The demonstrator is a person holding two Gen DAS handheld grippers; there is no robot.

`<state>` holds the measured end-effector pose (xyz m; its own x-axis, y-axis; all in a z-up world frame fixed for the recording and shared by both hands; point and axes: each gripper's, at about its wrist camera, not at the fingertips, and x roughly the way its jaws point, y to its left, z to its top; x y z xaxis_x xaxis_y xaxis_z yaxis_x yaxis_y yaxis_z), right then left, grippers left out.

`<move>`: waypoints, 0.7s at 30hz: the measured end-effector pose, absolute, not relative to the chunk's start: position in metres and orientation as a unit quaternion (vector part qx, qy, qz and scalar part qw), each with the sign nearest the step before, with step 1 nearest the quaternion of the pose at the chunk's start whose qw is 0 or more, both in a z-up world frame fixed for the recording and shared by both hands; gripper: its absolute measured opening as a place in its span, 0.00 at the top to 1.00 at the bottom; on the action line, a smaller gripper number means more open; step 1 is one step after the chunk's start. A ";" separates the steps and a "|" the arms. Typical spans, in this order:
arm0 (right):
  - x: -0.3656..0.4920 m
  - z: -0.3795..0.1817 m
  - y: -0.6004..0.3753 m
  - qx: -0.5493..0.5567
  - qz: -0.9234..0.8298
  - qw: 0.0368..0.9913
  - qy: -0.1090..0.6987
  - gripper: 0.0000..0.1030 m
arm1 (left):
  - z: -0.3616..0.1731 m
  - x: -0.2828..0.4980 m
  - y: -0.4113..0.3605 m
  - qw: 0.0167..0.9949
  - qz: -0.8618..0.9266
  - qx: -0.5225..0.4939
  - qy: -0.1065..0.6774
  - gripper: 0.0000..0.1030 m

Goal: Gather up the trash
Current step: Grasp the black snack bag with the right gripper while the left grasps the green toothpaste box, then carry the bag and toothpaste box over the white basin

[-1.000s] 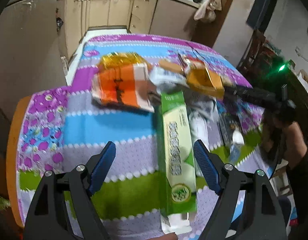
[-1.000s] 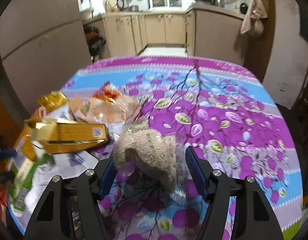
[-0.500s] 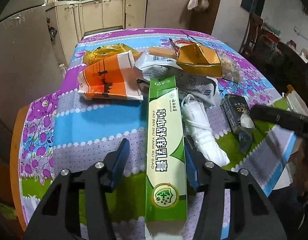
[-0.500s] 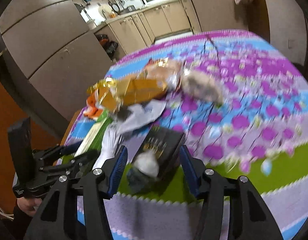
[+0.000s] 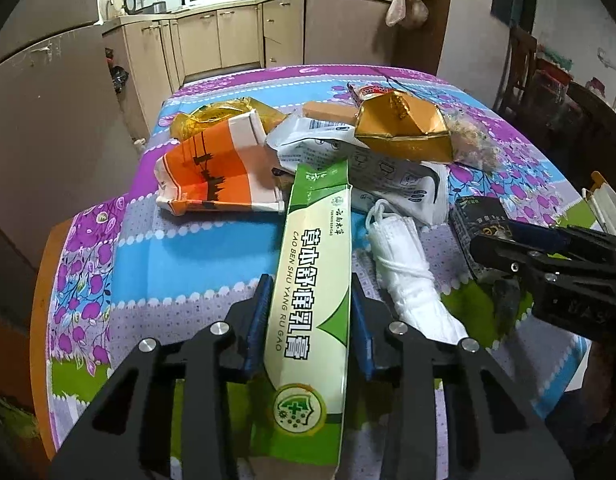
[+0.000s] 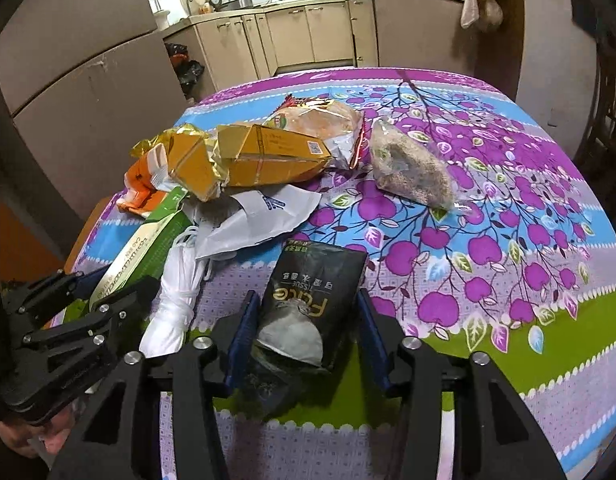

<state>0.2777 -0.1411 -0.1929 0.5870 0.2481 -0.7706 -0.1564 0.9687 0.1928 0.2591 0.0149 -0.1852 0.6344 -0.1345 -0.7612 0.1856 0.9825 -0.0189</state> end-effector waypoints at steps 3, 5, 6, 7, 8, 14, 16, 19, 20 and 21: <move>0.271 -0.191 -0.145 0.056 0.111 0.894 0.431 0.65 | -0.184 0.253 0.012 0.905 -0.092 0.021 0.414 0.67; 0.267 -0.188 -0.149 0.055 0.109 0.899 0.420 0.66 | -0.183 0.246 0.010 0.908 -0.091 0.018 0.409 0.67; 0.262 -0.185 -0.151 0.056 0.109 0.903 0.413 0.67 | -0.181 0.242 0.009 0.910 -0.090 0.017 0.404 0.67; 0.259 -0.182 -0.155 0.055 0.107 0.906 0.406 0.67 | -0.178 0.237 0.009 0.912 -0.090 0.015 0.399 0.67; 0.258 -0.180 -0.156 0.054 0.107 0.908 0.401 0.68 | -0.176 0.233 0.011 0.914 -0.088 0.014 0.395 0.67; 0.229 -0.154 -0.165 0.045 0.096 0.932 0.348 0.68 | -0.145 0.204 0.016 0.936 -0.066 0.012 0.345 0.67; 0.215 -0.136 -0.164 0.034 0.094 0.946 0.310 0.68 | -0.129 0.195 0.015 0.947 -0.054 0.012 0.317 0.67; 0.202 -0.113 -0.165 0.024 0.089 0.960 0.265 0.68 | -0.101 0.182 0.011 0.961 -0.037 0.011 0.273 0.67; 0.197 -0.103 -0.166 0.022 0.087 0.964 0.249 0.68 | -0.090 0.177 0.009 0.967 -0.033 0.010 0.254 0.67; 0.193 -0.094 -0.166 0.020 0.085 0.967 0.238 0.68 | -0.085 0.174 0.006 0.969 -0.030 0.010 0.245 0.67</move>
